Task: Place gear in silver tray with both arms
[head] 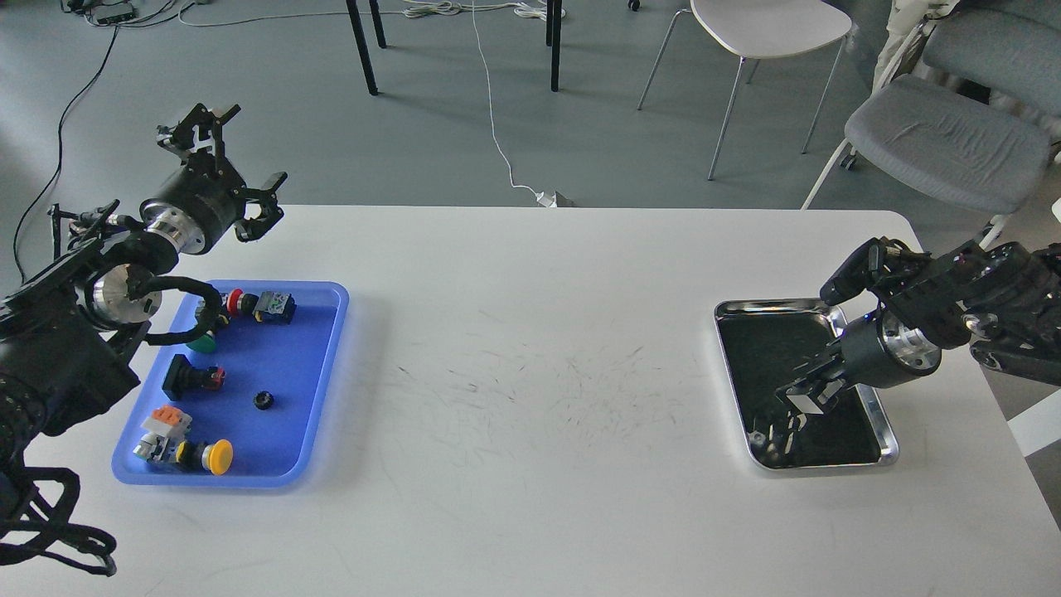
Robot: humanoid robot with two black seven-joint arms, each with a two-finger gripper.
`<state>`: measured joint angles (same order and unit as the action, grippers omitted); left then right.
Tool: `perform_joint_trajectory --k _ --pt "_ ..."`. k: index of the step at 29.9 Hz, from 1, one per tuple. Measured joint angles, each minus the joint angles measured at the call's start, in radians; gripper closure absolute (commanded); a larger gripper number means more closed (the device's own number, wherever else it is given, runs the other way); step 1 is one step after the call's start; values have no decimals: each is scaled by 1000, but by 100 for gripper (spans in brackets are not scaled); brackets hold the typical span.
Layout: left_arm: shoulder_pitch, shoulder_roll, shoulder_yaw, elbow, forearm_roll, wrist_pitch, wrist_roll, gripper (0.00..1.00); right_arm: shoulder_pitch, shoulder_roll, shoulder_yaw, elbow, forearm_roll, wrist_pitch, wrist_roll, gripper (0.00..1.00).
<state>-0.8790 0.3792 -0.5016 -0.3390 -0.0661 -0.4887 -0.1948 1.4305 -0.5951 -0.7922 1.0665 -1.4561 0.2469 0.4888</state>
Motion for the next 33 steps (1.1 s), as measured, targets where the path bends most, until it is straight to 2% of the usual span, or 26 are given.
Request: perform_joint_trajectory --k 3,5,7,16,25,28,33 --pt "1 1 6 0 4 0 0 1 0 -11 39 -7 24 -1 0 38" --pt "2 7 17 0 6 0 -6 1 -19 -16 95 -20 55 -2 0 30" --pt "1 13 32 0 8 0 -9 1 -46 -24 149 -35 91 -3 0 27" --pt "-13 108 102 -11 22 0 -8 2 -181 -113 453 -69 139 -8 0 25" --pt "13 112 -26 3 -10 0 -6 2 -372 -152 755 -68 165 -60 0 23" --pt "29 114 -41 -3 -10 0 -7 2 -416 -158 829 -68 274 -68 0 19" --pt "51 127 -20 -20 -1 0 -7 2 -446 -174 872 -68 555 -77 0 18"
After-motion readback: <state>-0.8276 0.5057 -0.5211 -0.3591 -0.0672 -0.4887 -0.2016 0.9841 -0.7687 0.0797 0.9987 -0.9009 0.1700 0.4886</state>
